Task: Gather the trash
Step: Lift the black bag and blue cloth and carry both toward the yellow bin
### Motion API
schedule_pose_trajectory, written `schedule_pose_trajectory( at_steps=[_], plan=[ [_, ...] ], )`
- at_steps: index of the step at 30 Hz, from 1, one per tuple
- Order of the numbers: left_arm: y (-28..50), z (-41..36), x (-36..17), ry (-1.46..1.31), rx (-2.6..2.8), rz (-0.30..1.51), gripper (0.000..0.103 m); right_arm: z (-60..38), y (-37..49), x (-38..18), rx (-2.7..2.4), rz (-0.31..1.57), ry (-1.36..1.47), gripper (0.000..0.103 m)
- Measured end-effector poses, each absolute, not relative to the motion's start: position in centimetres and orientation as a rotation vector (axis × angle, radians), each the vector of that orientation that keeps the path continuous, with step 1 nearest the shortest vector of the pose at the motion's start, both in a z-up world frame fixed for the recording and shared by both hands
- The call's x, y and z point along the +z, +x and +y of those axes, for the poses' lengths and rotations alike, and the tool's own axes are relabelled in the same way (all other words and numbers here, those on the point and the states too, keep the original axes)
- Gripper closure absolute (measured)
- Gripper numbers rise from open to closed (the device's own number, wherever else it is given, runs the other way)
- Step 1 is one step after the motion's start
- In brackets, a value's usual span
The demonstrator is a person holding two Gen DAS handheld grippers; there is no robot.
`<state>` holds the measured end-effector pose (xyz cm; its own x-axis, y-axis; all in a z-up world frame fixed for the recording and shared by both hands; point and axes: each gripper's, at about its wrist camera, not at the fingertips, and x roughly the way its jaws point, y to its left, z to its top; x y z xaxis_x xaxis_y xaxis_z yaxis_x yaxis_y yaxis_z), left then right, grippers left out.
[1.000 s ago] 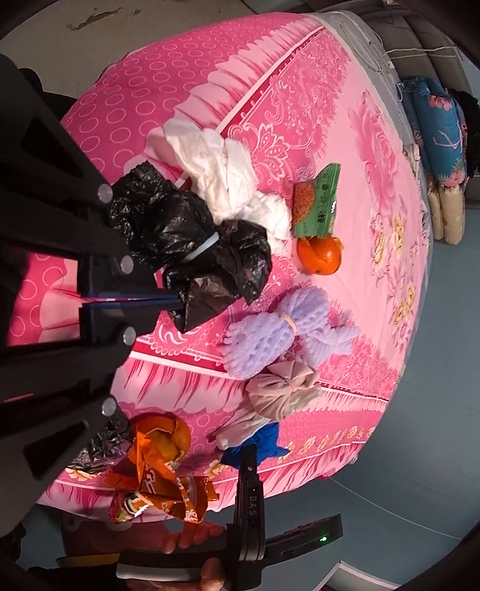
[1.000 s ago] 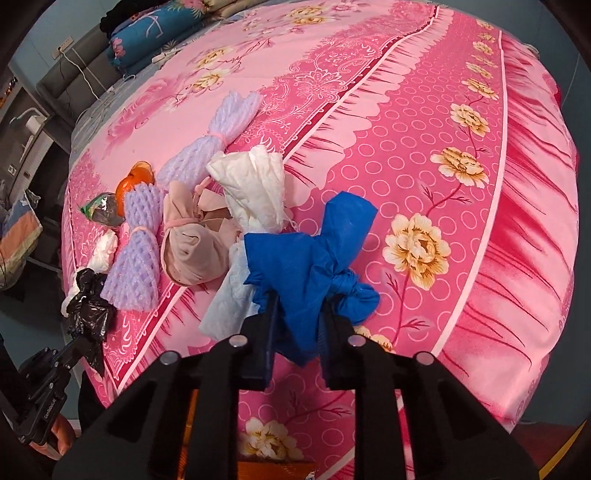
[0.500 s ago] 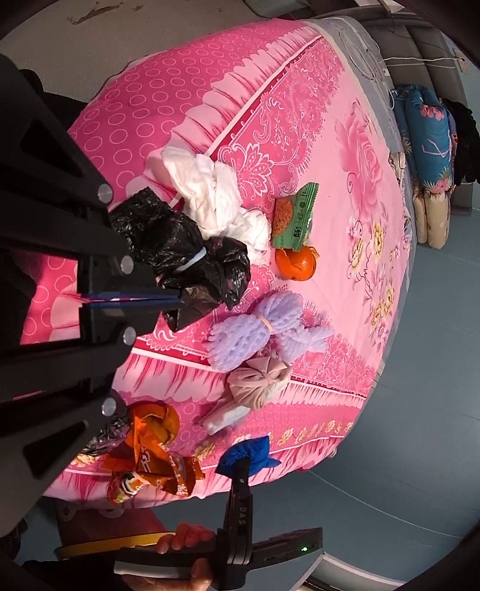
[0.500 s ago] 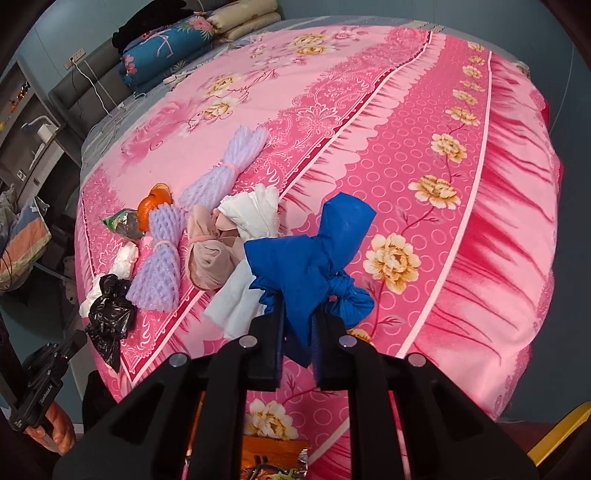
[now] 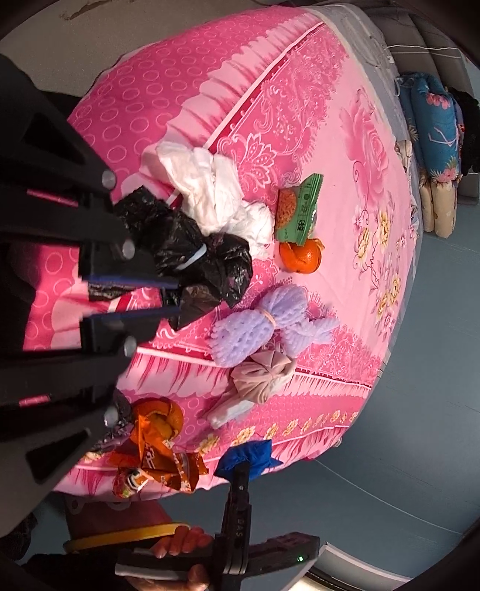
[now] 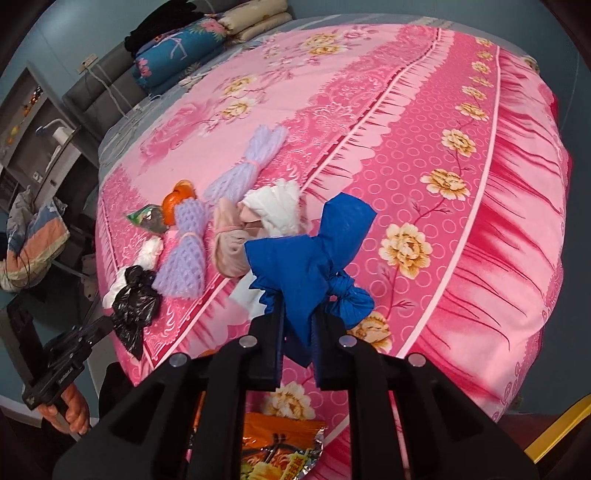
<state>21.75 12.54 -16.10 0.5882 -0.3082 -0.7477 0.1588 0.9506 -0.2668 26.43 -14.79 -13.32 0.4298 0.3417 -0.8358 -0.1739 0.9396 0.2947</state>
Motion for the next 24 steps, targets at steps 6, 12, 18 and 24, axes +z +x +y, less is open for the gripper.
schedule_pose_trajectory(
  at_steps=[6,12,18,24],
  plan=[
    [22.3,12.6,-16.5,-0.095,-0.211,0.911,0.037,-13.3,25.8,-12.7,0.397,1.075,0.176,0.091],
    [24.0,11.7,-19.3,-0.022,-0.151,1.001,0.034,-12.0,24.9,-12.1,0.450,1.059,0.169,0.091],
    [24.7,10.0,-20.2,0.091,-0.111,1.002,0.081,-11.4,24.6,-11.9,0.462,1.064,0.162,0.091],
    [23.7,11.6,-18.7,0.027,-0.091,0.941,0.096,-11.5,24.2,-11.7,0.466,1.059,0.170,0.091]
  ],
)
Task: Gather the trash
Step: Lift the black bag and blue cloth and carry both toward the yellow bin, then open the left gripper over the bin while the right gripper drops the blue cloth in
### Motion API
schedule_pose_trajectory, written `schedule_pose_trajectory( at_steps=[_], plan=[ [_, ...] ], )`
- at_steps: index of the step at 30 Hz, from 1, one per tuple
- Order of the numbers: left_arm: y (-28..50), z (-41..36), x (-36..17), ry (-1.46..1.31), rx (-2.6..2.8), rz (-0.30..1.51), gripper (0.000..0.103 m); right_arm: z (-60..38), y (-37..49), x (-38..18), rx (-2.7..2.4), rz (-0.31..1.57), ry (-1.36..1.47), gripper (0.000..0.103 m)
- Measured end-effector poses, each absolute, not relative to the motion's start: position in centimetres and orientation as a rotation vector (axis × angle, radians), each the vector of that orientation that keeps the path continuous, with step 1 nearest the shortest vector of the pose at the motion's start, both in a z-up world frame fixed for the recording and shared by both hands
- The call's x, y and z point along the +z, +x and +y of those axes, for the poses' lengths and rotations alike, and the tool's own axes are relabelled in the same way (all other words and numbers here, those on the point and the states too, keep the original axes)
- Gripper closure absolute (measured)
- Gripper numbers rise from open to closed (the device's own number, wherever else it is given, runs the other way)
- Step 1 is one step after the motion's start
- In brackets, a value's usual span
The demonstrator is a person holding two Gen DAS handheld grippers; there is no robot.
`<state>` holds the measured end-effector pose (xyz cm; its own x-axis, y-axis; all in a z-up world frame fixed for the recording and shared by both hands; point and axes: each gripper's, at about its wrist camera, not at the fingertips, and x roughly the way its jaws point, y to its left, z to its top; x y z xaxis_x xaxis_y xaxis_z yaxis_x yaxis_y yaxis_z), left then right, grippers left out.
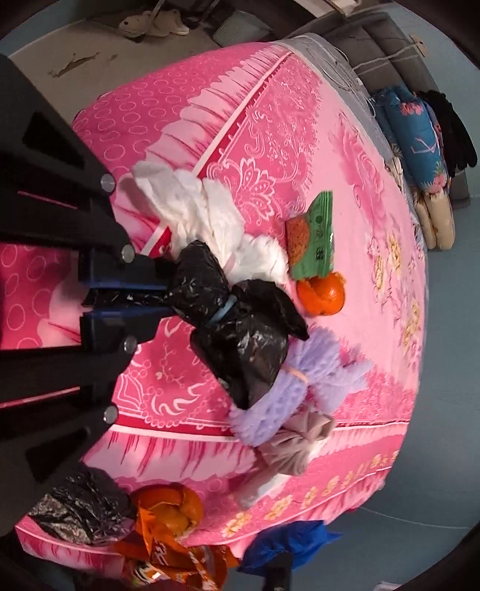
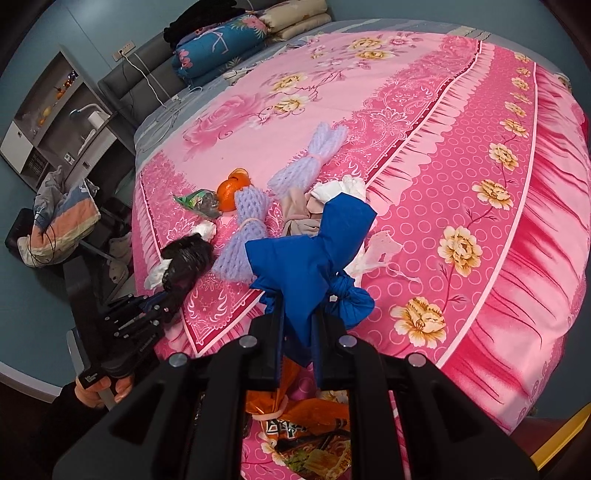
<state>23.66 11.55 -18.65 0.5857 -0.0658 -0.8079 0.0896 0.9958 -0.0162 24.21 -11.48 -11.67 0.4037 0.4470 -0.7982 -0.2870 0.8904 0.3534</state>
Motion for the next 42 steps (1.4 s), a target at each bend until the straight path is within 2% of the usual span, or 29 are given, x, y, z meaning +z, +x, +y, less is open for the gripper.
schedule_pose_trajectory(
  at_steps=[10,18,28,34,42],
  plan=[
    [20.3,13.1,-13.0,-0.085,-0.201,0.820,0.097,-13.3,20.9,-8.9,0.512,1.021,0.208,0.091],
    [17.7,12.8,-7.5,-0.221,-0.273,0.708,0.097,-17.2,14.9,-4.2,0.522,0.905,0.229,0.091],
    [15.2,3.7,-2.3,-0.167,-0.408,0.632,0.097,-23.2,7.9,1.8,0.442,0.709,0.229,0.091],
    [14.2,-3.3,-1.9,-0.105,-0.523,0.671,0.096,-27.9,4.8,4.4,0.328,0.622,0.282,0.091],
    [13.9,-10.6,-3.1,-0.071,-0.659,0.764,0.097,-34.0,3.0,4.9,0.198,0.599,0.400,0.091]
  ],
)
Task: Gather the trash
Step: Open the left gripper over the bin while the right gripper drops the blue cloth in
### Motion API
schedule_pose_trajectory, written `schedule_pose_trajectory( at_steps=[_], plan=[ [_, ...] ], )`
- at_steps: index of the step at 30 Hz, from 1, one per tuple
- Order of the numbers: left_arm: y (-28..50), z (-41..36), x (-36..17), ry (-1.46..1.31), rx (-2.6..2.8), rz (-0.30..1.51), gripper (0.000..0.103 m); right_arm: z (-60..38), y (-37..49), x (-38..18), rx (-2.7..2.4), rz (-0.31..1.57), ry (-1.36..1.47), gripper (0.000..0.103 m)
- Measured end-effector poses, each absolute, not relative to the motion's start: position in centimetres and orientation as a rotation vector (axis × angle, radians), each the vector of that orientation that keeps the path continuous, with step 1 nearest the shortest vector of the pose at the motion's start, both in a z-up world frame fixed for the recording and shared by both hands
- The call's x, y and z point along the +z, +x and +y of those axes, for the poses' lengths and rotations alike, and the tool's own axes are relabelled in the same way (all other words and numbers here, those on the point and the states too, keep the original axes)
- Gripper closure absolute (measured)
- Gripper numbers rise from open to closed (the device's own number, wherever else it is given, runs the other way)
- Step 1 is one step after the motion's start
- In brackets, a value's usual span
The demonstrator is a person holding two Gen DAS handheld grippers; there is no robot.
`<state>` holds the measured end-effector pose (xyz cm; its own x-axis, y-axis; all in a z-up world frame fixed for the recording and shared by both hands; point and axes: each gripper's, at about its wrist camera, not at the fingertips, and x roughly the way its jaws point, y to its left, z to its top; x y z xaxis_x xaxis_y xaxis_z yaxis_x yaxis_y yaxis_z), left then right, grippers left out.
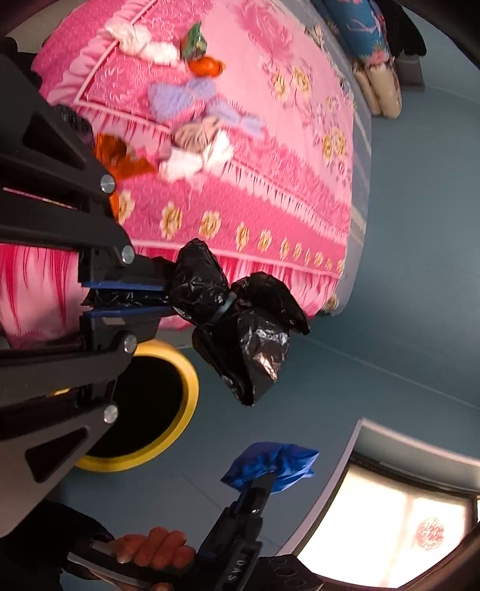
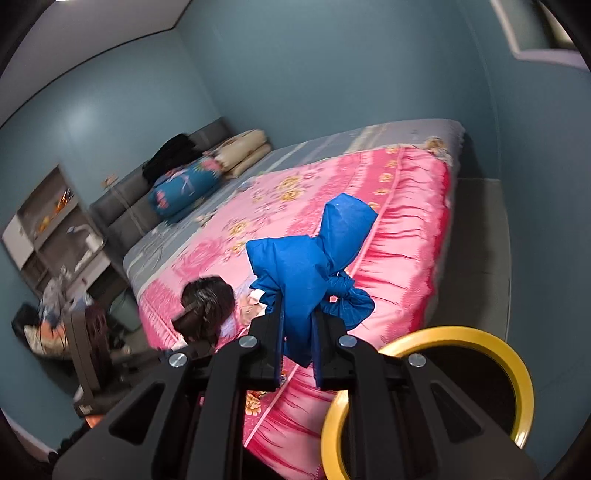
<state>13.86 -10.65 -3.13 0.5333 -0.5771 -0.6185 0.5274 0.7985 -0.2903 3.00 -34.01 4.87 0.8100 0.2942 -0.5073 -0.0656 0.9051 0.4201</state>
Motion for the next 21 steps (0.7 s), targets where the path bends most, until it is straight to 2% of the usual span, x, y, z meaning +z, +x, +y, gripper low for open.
schedule_pose_trajectory(
  at_steps=[12,21],
  plan=[
    [11.5,-19.6,-6.7,0.051,-0.848,0.917,0.096,-39.7,1.9,3.4,0.078,0.612,0.567,0.091],
    [9.8,-23.0,-8.0,0.090,-0.943,0.991,0.096,-41.8,0.6,2.7,0.064,0.581,0.636,0.087]
  ],
)
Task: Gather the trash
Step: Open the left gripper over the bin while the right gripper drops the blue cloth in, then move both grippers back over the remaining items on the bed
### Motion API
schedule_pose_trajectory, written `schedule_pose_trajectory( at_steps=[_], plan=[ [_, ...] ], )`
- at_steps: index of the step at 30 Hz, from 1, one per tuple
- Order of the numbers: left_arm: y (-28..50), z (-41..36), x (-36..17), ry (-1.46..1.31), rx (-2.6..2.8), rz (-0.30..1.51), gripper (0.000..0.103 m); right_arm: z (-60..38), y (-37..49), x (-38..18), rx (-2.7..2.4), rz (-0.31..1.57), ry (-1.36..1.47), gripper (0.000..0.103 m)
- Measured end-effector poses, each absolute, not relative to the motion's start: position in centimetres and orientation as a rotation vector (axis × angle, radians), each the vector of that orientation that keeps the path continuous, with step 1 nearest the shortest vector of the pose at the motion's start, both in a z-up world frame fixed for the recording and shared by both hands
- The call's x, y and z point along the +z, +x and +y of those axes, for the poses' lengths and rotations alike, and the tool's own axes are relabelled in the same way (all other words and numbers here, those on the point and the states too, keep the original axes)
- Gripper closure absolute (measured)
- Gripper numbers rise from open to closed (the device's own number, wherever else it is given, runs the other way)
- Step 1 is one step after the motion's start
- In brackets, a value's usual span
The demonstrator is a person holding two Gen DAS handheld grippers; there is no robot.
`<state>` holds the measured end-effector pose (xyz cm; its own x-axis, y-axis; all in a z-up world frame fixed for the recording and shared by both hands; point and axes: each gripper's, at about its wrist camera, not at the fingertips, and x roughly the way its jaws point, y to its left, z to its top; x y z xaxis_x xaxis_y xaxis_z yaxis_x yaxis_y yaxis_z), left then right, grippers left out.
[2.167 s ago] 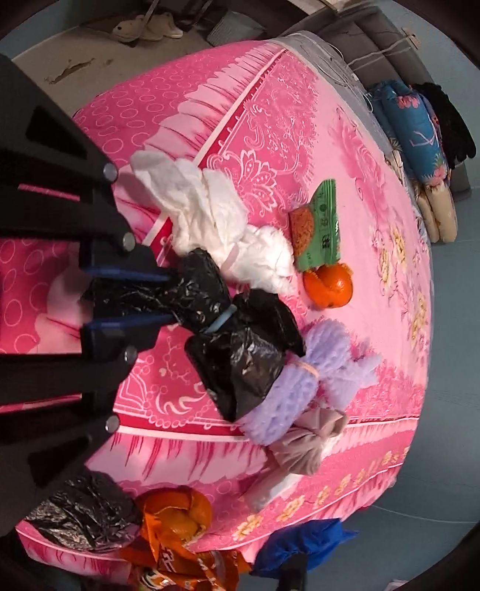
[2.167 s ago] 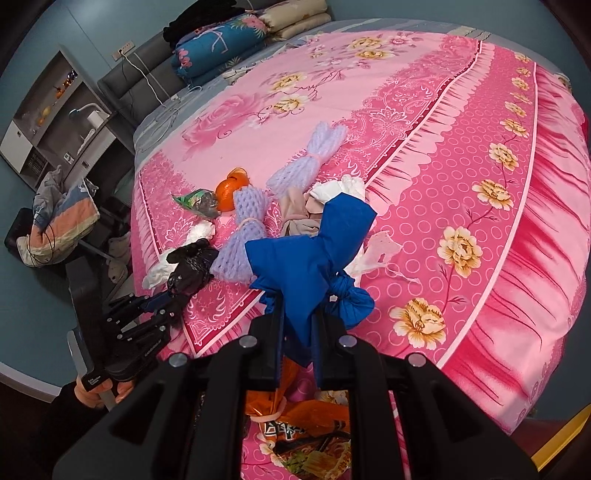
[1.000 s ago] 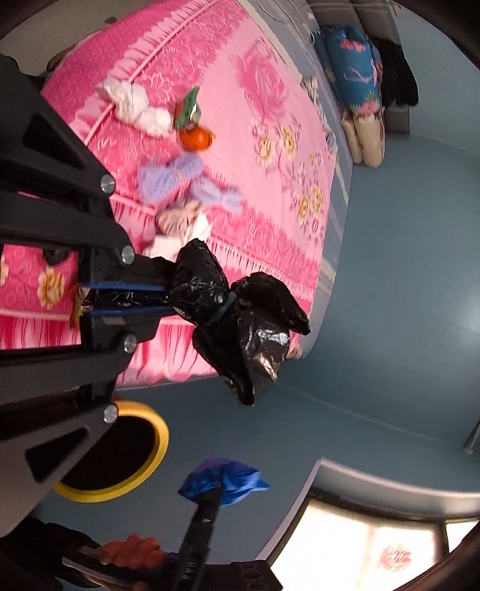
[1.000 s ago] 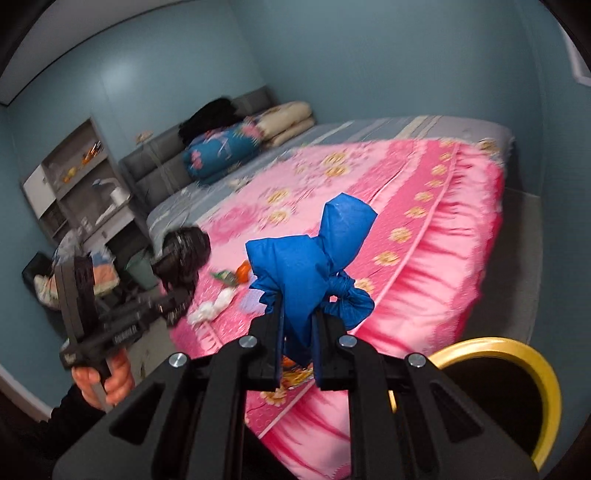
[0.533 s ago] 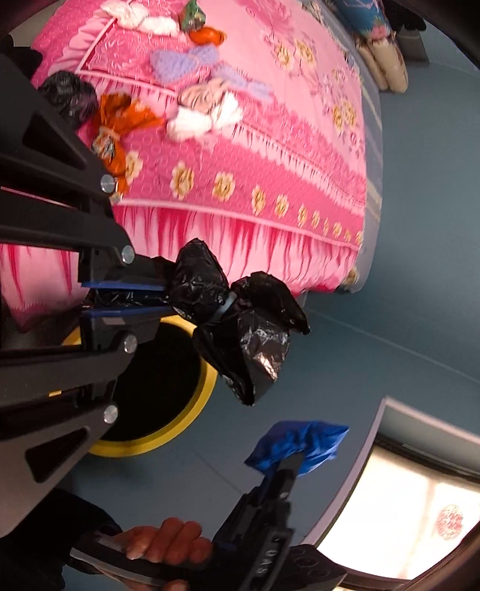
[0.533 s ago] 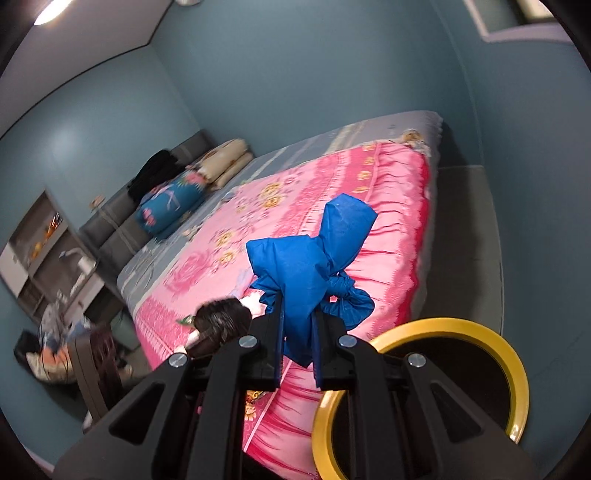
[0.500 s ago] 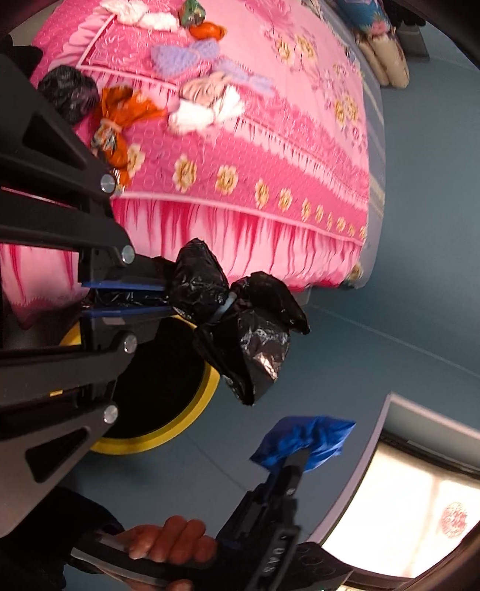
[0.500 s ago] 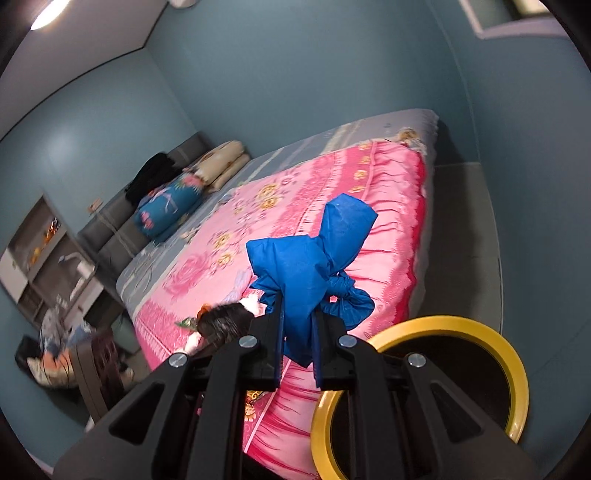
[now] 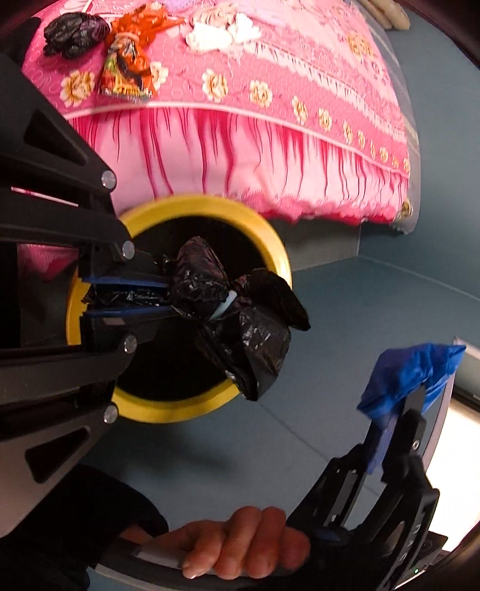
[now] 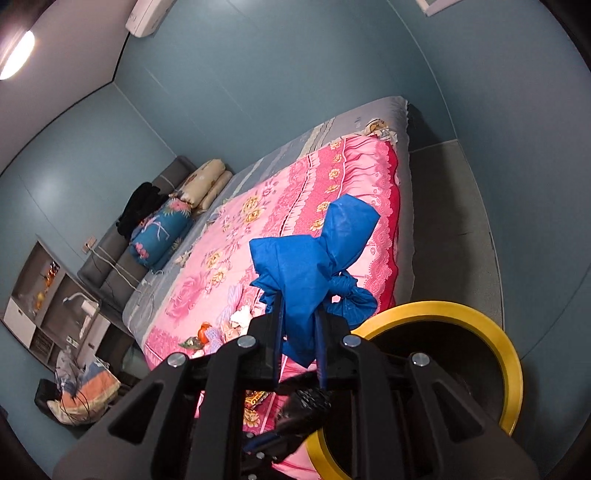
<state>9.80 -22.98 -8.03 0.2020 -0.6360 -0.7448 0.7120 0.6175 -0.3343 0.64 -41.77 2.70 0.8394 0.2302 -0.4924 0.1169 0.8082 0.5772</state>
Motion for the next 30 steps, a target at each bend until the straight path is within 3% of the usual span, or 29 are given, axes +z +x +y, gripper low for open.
schedule_pose_trajectory(
  at_steps=[4,7,15,19,21,26,30],
  plan=[
    [9.4,-23.3,-8.0,0.090,-0.973,0.989,0.089,-42.2,0.1,2.8,0.065,0.566,0.655,0.084],
    [9.3,-22.9,-8.1,0.087,-0.963,0.992,0.072,-42.3,-0.3,2.9,0.065,0.550,0.672,0.067],
    [9.7,-20.3,-7.2,0.017,-0.904,0.972,0.037,-42.6,-1.8,4.5,0.014,0.476,0.645,0.064],
    [9.8,-18.7,-5.9,-0.011,-0.871,0.911,0.023,-42.2,-2.3,5.2,0.029,0.431,0.612,0.057],
    [9.9,-17.2,-4.9,-0.025,-0.818,0.840,0.010,-41.5,-2.4,5.7,0.046,0.407,0.586,0.051],
    [10.8,-13.8,-2.9,-0.019,-0.653,0.733,0.008,-39.1,-1.5,6.1,0.124,0.380,0.530,0.027],
    [12.2,-10.4,-1.7,-0.026,-0.528,0.700,0.008,-36.4,-0.5,6.6,0.188,0.352,0.484,0.017]
  ],
)
